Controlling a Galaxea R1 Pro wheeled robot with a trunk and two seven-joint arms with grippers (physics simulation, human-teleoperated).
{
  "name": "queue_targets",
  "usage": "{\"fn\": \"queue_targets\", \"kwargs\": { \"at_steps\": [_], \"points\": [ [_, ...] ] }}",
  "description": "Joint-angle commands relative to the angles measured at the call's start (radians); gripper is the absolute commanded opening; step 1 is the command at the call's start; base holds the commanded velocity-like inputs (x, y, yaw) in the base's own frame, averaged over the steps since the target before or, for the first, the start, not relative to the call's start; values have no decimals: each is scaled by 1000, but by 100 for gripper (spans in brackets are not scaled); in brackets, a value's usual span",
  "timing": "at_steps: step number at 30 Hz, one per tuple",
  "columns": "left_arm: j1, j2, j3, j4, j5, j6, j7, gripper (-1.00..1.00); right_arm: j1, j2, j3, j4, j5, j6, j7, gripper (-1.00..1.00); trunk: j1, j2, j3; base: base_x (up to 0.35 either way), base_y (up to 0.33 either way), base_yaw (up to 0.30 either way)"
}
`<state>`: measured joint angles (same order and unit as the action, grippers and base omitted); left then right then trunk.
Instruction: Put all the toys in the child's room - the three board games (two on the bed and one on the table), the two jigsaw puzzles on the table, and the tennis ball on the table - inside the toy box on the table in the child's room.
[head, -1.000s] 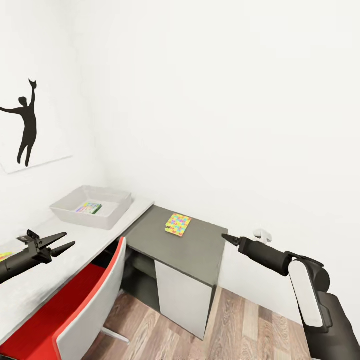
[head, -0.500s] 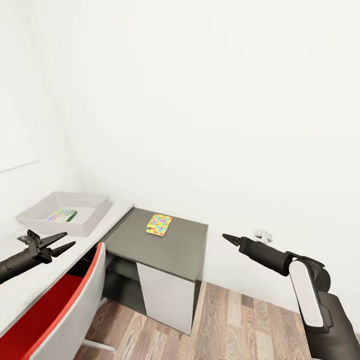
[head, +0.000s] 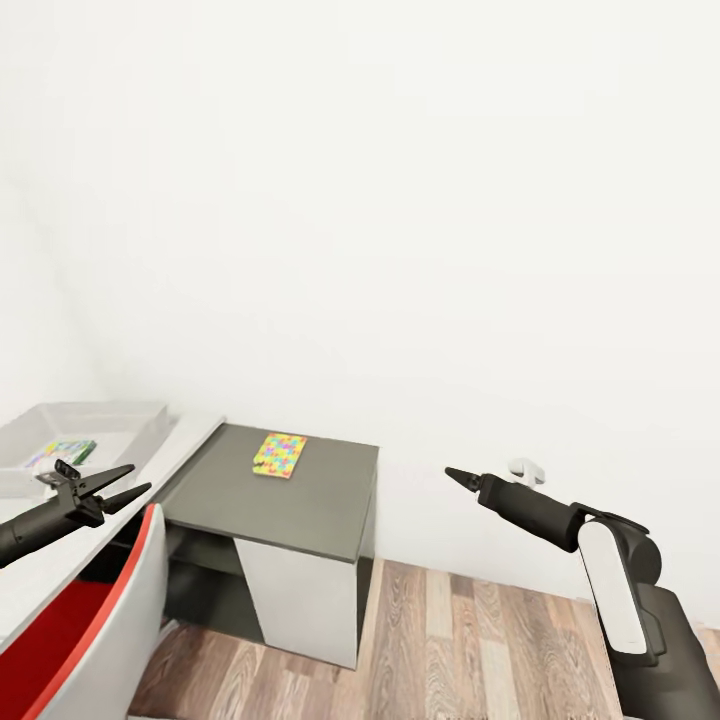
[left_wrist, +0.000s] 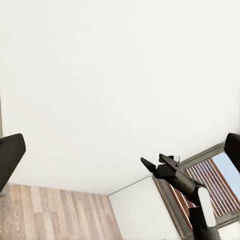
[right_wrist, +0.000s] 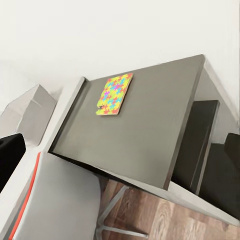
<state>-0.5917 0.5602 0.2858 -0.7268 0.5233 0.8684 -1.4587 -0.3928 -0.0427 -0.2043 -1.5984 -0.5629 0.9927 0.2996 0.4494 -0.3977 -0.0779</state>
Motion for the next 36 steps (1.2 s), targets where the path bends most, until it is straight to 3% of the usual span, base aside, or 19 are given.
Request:
{"fn": "queue_targets", "kwargs": {
  "at_steps": [1,36],
  "points": [
    [0,1,0,0,1,11,-3,100,-1,1,-1,0,9,4,10,100,1,-2,-2,0,0,-278],
    [0,-6,-3,0,1,11,-2,100,-1,1,3,5,9,-39,10,100,1,-2,-12,-26,0,-277]
  ]
}}
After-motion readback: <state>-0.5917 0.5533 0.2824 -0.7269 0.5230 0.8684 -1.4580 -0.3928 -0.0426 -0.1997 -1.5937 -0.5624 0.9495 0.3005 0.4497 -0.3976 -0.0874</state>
